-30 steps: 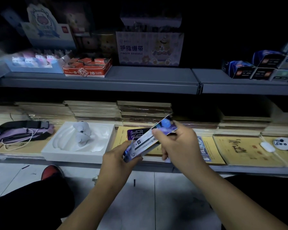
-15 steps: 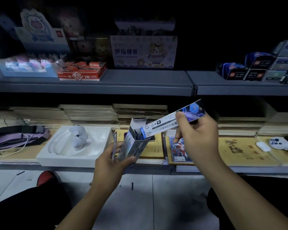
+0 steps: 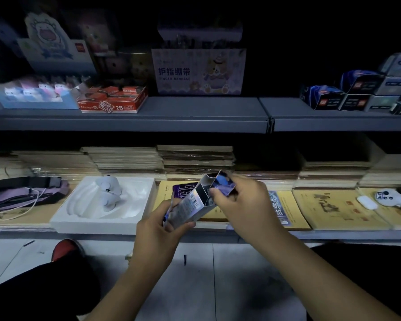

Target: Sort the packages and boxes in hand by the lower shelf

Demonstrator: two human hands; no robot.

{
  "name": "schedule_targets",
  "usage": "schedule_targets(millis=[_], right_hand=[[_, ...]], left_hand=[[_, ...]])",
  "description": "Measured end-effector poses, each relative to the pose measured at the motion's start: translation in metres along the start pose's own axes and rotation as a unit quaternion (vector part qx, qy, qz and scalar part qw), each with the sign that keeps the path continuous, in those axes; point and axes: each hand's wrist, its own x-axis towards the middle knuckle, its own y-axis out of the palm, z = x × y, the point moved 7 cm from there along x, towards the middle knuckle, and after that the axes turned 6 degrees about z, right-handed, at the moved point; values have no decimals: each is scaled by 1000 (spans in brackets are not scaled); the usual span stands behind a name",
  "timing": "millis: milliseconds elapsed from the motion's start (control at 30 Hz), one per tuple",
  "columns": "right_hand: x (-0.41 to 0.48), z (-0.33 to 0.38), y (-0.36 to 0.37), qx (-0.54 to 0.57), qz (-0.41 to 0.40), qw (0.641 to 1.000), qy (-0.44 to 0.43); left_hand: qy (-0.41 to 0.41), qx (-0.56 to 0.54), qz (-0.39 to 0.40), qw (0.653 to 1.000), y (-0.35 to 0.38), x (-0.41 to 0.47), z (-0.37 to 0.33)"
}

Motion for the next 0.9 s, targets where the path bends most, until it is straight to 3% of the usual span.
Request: schedule_targets(millis=[100,200,400,667,900], right_hand=[[-3,-5,13,-22,60,998,19],[-5,-11,14,0,114,989,93],[-7,-13,-1,171,77,969,160],[-15,-17,19,155,104,962,200],[-24,-18,36,236,155,931,231]], left_hand=[[2,51,-7,999,-1,-1,5],[-5,60,-13,998,-4,-1,10],[19,83,-19,996,-5,-1,0],[63,131,-3,989,0,-6,-7],[81,162,-9,983,-1,-7,-2]])
